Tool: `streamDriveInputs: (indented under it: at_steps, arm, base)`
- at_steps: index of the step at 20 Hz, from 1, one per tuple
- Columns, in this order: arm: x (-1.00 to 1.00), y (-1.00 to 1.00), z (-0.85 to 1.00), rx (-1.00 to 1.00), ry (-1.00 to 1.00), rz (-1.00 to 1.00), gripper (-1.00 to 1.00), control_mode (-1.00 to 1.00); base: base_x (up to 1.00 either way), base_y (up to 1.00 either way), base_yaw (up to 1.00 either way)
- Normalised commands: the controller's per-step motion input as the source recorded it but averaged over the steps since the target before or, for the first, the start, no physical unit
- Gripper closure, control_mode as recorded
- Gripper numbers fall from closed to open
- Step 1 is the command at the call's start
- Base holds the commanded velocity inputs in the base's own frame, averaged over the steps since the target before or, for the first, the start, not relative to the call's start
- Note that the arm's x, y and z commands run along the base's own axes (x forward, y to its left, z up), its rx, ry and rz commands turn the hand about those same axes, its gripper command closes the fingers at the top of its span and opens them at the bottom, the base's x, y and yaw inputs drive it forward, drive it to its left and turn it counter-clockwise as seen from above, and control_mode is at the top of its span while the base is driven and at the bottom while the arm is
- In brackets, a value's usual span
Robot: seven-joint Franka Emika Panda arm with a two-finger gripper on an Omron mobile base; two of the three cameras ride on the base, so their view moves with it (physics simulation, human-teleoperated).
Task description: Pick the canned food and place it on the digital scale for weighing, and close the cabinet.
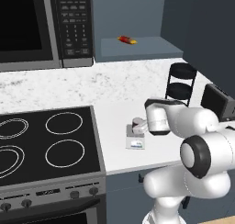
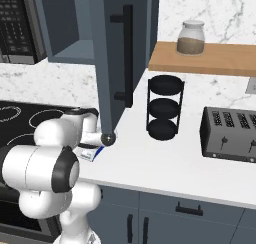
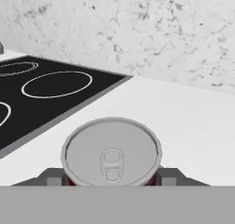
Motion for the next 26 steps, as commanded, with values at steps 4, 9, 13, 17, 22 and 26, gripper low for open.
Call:
streamDriveInputs:
  at_steps: [4, 9, 13, 17, 22, 26]
  arm:
    - [0.19, 0.00, -0.12, 0.00, -0.05, 0.00, 1.00, -1.00]
    - [0.05, 0.01, -0.26, 0.00, 0.00, 0.00, 1.00, -1.00]
    - [0.00, 0.05, -0.29, 0.00, 0.00, 0.00, 1.00, -1.00]
    - [-0.13, 0.05, -0.04, 0.00, 0.00, 0.00, -1.00, -1.00]
    - [-0.21, 0.00, 0.00, 0.00, 0.00, 0.00, -1.00, -1.00]
    - [0.00, 0.00, 0.00, 0.00, 0.00, 0.00, -1.00, -1.00]
  base:
    - [0.00, 0.00, 0.00]
    - [0.00, 0.00, 0.00]
    - [0.00, 0.00, 0.00]
    - [0.00, 0.00, 0.00]
    - [0.00, 0.00, 0.00]
    - [0.00, 0.00, 0.00]
